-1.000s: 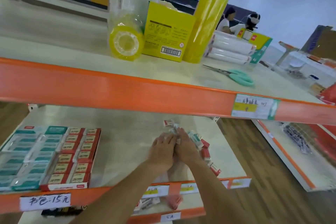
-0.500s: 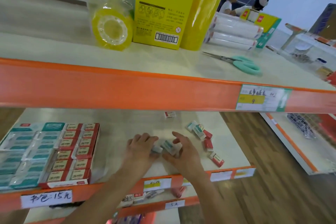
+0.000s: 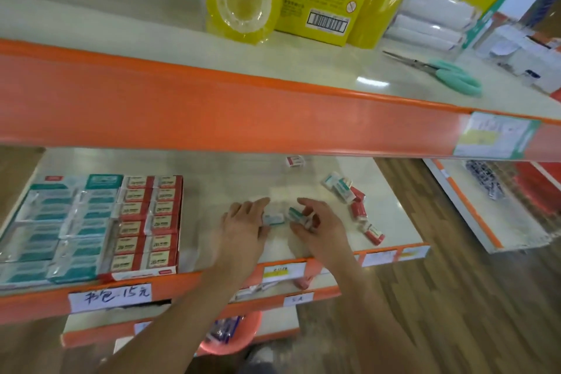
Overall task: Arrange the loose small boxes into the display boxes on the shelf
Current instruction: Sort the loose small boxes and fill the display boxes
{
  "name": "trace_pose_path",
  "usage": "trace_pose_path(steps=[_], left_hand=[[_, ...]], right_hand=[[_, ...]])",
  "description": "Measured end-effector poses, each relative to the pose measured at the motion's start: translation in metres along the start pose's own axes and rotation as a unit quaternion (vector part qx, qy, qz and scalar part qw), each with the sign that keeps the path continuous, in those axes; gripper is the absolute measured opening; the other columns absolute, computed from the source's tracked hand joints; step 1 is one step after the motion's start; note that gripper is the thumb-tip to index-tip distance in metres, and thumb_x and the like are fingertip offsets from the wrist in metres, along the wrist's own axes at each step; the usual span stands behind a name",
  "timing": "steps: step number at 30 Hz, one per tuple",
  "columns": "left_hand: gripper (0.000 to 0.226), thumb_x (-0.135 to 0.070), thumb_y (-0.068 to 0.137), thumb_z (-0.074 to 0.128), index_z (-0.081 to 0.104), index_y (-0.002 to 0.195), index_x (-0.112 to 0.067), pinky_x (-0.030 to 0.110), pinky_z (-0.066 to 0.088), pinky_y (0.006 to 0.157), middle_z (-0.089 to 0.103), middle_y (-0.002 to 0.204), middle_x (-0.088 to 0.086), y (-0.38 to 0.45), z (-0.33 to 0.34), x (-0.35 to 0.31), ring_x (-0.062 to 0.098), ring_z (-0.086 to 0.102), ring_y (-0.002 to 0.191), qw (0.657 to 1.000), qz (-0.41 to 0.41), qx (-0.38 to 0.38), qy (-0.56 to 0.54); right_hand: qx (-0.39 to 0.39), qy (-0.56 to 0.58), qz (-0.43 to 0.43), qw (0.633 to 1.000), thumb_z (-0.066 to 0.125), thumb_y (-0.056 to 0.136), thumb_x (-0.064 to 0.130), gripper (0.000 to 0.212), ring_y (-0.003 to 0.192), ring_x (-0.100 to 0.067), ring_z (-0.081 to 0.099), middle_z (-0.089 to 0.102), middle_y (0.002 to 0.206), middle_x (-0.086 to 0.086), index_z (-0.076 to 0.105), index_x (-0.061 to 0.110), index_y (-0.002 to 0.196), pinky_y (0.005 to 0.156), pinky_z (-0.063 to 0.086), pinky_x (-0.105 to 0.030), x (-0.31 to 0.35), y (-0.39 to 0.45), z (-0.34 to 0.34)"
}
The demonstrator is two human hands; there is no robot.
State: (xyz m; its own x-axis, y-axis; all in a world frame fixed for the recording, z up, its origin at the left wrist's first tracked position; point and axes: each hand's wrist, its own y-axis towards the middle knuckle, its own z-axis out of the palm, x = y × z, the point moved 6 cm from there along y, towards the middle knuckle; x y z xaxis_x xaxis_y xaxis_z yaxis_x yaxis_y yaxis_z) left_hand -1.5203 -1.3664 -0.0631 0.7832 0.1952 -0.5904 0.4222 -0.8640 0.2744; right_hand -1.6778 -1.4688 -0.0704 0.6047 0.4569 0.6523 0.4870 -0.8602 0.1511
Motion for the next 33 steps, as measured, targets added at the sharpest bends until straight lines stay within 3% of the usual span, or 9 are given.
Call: trace_pose_path(steps=[3,8,11,15,17,20,25,30,33], left_hand=[[0.05,-0.014,0.069,0.076,0.062,0.117,-0.016,0.039,0.049,0.078,0.067,0.093,0.001,-0.001,-0.003,0.002,0.027,0.058,0.09,1.0,-0.002,0.002,-0.028],[0.042,-0.014,0.074,0.074,0.063,0.115,-0.016,0.038,0.05,0.079,0.068,0.09,-0.001,-0.004,-0.007,0.001,0.022,0.058,0.089,0.998,-0.008,-0.015,-0.053],[0.024,-0.011,0.084,0.067,0.065,0.108,-0.014,0.036,0.05,0.071,0.067,0.078,0.004,-0.005,-0.012,-0.001,0.024,0.061,0.08,0.997,-0.023,-0.06,-0.052],[0.005,-0.008,0.087,0.063,0.066,0.09,-0.011,0.037,0.048,0.064,0.064,0.072,0.006,-0.004,-0.013,-0.001,0.027,0.058,0.072,0.996,-0.042,-0.07,-0.024],[0.008,-0.014,0.091,0.057,0.064,0.088,-0.012,0.038,0.045,0.071,0.063,0.084,0.003,-0.002,-0.006,0.006,0.026,0.054,0.081,0.998,-0.059,-0.027,0.006],[0.02,-0.025,0.095,0.046,0.06,0.105,-0.015,0.03,0.04,0.081,0.057,0.108,-0.001,-0.003,-0.003,0.01,0.021,0.049,0.102,0.997,-0.073,-0.004,0.007],[0.032,-0.032,0.074,0.072,0.066,0.104,-0.024,0.03,0.047,0.075,0.068,0.095,-0.006,-0.005,-0.01,-0.008,0.018,0.06,0.09,0.997,-0.032,-0.039,0.052],[0.036,-0.016,0.073,0.072,0.063,0.107,-0.026,0.022,0.042,0.068,0.067,0.095,-0.007,-0.007,-0.016,-0.004,0.014,0.059,0.088,0.997,-0.057,-0.039,0.023],[0.036,-0.01,0.079,0.067,0.061,0.113,-0.022,0.026,0.048,0.071,0.067,0.102,-0.005,-0.009,-0.022,-0.004,0.017,0.058,0.098,0.999,-0.03,-0.031,0.02]], right_hand=[[-0.009,-0.004,0.007,1.0,0.075,0.076,0.03,0.045,0.073,-0.003,0.055,0.055,0.082,0.012,0.061,0.034,0.12,0.068,0.047,-0.014,-0.002,-0.002,0.001],[0.004,0.001,0.01,1.0,0.06,0.08,0.061,0.039,0.06,-0.007,0.054,0.054,0.063,0.011,0.061,0.041,0.114,0.058,0.045,-0.017,-0.004,0.0,0.005],[0.016,0.022,-0.012,1.0,0.049,0.085,0.036,0.033,0.075,-0.001,0.058,0.063,0.085,0.018,0.065,0.038,0.114,0.068,0.044,-0.017,-0.006,-0.001,0.002],[0.064,0.008,-0.05,0.997,0.055,0.076,0.011,0.053,0.079,-0.004,0.054,0.047,0.104,0.014,0.062,0.036,0.122,0.073,0.045,-0.013,-0.004,0.0,0.004],[0.083,-0.002,-0.056,0.995,0.059,0.078,0.011,0.05,0.075,0.0,0.053,0.043,0.113,0.015,0.063,0.037,0.12,0.072,0.043,-0.009,-0.004,0.0,0.006],[0.071,0.011,-0.073,0.995,0.064,0.077,0.019,0.037,0.08,0.001,0.055,0.044,0.117,0.015,0.066,0.031,0.112,0.074,0.045,-0.011,-0.004,0.001,0.006],[0.059,0.006,-0.093,0.994,0.071,0.078,0.023,0.037,0.092,-0.01,0.06,0.054,0.114,0.01,0.065,0.022,0.114,0.081,0.051,-0.023,-0.008,0.003,0.007],[0.051,0.032,-0.079,0.995,0.074,0.081,0.022,0.028,0.082,-0.005,0.057,0.058,0.106,0.008,0.068,0.019,0.109,0.078,0.05,-0.022,-0.003,0.001,-0.001],[0.029,0.055,-0.079,0.995,0.075,0.081,0.018,0.025,0.079,-0.001,0.054,0.058,0.103,0.008,0.068,0.018,0.105,0.077,0.049,-0.021,0.003,-0.001,-0.011]])
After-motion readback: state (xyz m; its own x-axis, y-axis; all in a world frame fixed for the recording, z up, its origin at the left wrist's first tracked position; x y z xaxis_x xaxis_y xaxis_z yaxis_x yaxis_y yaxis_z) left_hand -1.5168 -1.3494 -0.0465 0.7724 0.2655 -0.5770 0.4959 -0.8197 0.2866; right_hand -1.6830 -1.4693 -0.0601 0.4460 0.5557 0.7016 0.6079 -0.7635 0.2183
